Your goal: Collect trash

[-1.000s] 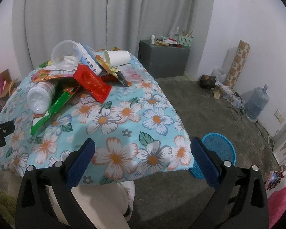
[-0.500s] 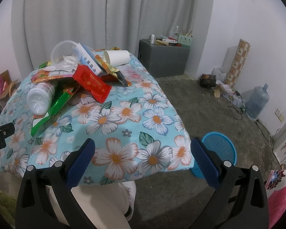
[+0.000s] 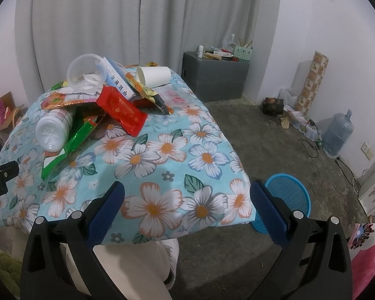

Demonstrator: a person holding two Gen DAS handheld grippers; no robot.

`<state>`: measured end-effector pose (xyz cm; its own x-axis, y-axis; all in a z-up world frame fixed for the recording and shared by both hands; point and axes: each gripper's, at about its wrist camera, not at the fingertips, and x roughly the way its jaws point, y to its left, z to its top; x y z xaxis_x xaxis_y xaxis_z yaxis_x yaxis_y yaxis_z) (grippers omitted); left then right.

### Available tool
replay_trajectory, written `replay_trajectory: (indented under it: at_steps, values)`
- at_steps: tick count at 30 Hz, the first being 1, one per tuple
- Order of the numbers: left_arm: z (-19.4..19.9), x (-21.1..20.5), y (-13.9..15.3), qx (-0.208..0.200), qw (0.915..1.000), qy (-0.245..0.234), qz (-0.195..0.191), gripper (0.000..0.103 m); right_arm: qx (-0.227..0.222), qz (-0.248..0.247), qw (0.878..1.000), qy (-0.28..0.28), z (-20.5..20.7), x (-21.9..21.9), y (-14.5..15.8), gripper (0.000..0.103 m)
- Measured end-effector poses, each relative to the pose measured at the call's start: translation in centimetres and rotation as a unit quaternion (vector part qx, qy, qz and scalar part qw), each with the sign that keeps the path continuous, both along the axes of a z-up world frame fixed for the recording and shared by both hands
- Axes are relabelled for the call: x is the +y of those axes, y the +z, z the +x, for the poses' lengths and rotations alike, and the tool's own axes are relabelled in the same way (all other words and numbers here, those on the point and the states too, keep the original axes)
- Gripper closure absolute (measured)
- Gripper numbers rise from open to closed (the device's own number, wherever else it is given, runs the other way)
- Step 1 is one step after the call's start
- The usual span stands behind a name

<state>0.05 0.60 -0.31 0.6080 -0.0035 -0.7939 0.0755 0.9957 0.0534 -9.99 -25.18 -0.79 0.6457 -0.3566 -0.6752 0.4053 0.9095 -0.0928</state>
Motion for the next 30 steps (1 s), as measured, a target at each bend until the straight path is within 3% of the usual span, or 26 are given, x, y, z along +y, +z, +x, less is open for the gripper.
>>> replay_trajectory:
  at_steps: [30]
  values:
    - [-0.10,0.55,-0.01,0.001,1.0000,0.000,0.000,0.009,0.001,0.003,1.000,-0.001,0.03,-0.02,-0.08,0.005]
